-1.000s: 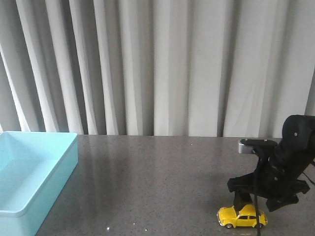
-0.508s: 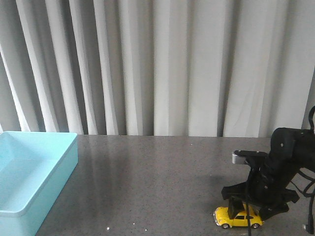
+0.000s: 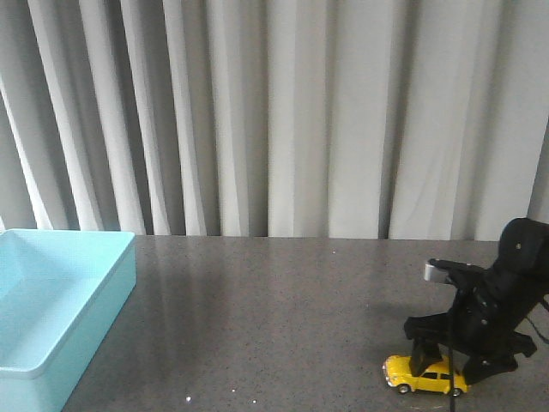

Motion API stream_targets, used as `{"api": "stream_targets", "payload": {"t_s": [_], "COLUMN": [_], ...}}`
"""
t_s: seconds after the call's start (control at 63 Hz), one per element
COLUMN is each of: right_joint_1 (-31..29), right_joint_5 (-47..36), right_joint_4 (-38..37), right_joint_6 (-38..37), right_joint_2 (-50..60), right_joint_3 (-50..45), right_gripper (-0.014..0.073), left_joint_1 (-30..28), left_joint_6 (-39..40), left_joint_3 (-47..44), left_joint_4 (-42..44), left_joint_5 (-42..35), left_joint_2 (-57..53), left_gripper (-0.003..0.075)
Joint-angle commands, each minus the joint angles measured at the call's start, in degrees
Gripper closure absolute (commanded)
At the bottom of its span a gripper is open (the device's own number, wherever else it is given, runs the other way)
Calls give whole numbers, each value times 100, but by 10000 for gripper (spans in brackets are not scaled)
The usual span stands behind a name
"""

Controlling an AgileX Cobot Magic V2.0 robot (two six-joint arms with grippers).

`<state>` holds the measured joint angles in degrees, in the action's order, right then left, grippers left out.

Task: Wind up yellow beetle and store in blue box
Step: 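Push the yellow car backward with the right gripper, winding it up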

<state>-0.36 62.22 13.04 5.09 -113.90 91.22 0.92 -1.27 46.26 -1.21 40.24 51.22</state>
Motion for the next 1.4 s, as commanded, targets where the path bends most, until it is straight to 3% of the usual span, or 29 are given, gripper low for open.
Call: {"api": "stream_targets", "payload": {"t_s": [0.0, 0.444, 0.587, 0.794, 1.095, 1.238, 1.381], "right_joint_1": [-403, -1603, -1597, -1581, -1568, -1282, -617], "right_joint_5": [-58, 1, 22, 348, 313, 354, 329], "right_joint_4": [-206, -193, -9, 267, 795, 612, 63], "right_joint_6": [363, 1321, 1717, 1608, 1351, 1147, 693], "right_joint_2": [105, 105, 111, 317, 1482, 2155, 2815], "right_joint_3": [72, 72, 128, 562, 558, 558, 558], "right_gripper": [15, 15, 15, 15, 15, 15, 15], "left_joint_1": [42, 42, 42, 42, 42, 42, 42], "left_joint_6": [11, 11, 11, 11, 11, 11, 11], "left_joint_3": [170, 170, 170, 170, 170, 170, 170], "left_joint_4": [-61, -61, -61, -61, -61, -61, -61], "left_joint_5": [-334, -334, -334, -334, -353, -359, -359], "left_joint_2": [-25, -25, -25, -25, -23, -23, -23], "left_gripper": [269, 269, 269, 269, 269, 269, 269]}}
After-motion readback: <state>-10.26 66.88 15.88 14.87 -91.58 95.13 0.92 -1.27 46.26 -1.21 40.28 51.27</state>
